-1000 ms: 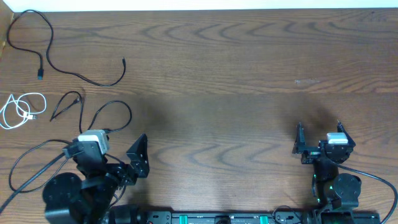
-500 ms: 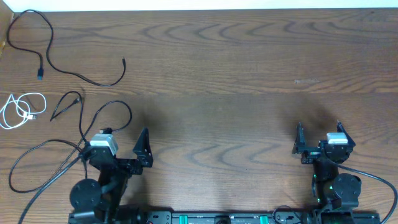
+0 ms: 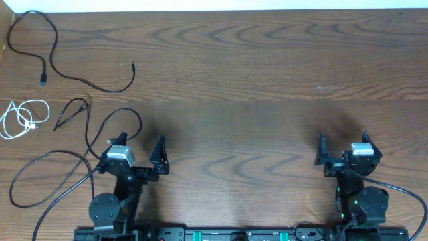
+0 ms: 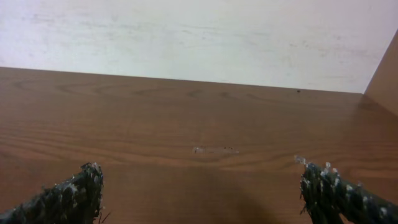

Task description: Untangle cables

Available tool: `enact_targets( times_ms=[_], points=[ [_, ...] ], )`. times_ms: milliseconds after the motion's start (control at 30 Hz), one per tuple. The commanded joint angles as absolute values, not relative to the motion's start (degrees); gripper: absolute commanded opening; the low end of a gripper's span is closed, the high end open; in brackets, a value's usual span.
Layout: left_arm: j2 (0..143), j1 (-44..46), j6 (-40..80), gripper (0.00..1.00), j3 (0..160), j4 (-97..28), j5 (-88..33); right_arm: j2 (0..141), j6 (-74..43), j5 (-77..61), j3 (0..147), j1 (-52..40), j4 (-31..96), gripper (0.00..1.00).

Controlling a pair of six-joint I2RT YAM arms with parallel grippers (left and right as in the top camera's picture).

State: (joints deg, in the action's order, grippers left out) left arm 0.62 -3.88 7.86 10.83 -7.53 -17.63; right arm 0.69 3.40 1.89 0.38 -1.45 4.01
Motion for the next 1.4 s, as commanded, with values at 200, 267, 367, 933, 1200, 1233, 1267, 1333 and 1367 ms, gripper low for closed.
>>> enact_targets(
  times_ms=[200,267,367,933,1200,1233,1267,1333,1367],
  points=[
    [0.08,-1.78,11.07,0.98,2.11,0.6,-10.35,0.32,3.9,1.78,0.3,-1.17,4.25,0.99],
    [0.08,-1.78,11.33,0.98,0.51,2.83,-9.72,0.32,3.9,1.78,0.3,-1.17,4.25,0.99],
    [0.08,-1.39,11.51,0.98,0.23,3.18,-8.16,0.32,3.9,1.78,0.3,-1.17,4.25,0.99],
    [0.05,0.69,2.09,0.98,0.23,-4.05,-3.36,0.32,3.9,1.78,0.3,-1.17,4.25,0.99],
    [0.08,0.73,-2.81,0.98,0.23,-4.27,-1.76,0.32,3.9,1.78,0.3,-1.17,4.25,0.99],
    [0.08,0.73,-2.79,0.98,0.23,-4.29,-1.65,0.32,3.9,1.78,0.3,-1.17,4.25,0.99],
    [0.08,0.73,-2.76,0.98,0.23,-4.29,-1.65,0.32,3.9,1.76,0.3,-1.17,4.25,0.99],
    [0.08,0.73,-2.74,0.98,0.23,-4.29,-1.65,0.32,3.9,1.78,0.3,-1.17,4.25,0.99],
    [0.08,0.73,-2.76,0.98,0.23,-4.29,-1.65,0.32,3.9,1.78,0.3,-1.17,4.25,0.99]
  ],
)
